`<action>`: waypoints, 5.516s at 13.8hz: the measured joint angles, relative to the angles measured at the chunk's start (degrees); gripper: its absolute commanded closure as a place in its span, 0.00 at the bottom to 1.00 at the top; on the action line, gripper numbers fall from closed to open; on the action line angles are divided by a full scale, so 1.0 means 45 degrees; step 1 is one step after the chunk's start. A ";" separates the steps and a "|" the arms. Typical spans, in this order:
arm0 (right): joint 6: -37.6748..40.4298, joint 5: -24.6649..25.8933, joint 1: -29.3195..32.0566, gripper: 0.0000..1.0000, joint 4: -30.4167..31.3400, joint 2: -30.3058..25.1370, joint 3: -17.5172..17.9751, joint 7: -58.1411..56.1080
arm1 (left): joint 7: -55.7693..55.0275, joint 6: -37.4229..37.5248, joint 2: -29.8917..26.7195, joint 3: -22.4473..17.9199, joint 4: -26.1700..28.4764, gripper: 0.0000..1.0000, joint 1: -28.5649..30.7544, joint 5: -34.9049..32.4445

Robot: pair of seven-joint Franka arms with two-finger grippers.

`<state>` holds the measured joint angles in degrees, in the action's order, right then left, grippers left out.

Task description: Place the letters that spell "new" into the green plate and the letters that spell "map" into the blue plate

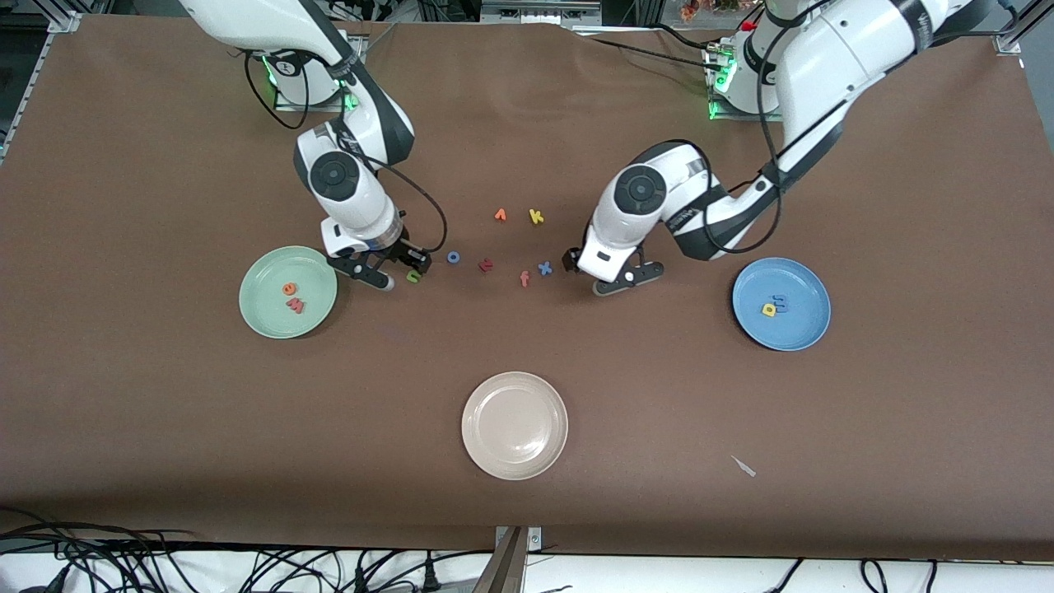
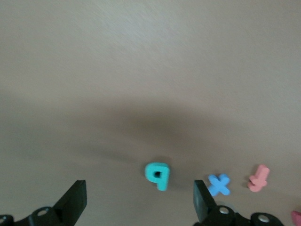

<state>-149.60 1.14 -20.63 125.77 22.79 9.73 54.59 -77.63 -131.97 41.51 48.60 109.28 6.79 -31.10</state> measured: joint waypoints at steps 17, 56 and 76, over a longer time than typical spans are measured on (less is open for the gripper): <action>-0.1199 0.1128 -0.0521 0.40 0.0125 0.0855 -0.0792 0.0146 | -0.0182 -0.1031 0.0310 -0.1877 -0.0019 0.49 -0.1998 -0.0113; 1.0389 -0.0061 0.2286 0.00 -0.5514 -0.4097 -0.1832 -0.8440 | 1.6673 1.0448 -0.1990 -0.3024 -0.5692 0.00 0.5031 0.1034; 1.3312 -0.0608 0.2347 0.00 -0.7531 -0.4553 -0.3356 -1.0727 | 1.6648 1.0363 -0.8652 -0.8644 -0.4145 0.00 0.0334 0.6142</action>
<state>-89.70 -1.60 -10.07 91.88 2.30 -5.37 6.32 -2.72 -85.34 2.57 9.70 90.62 8.29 -3.47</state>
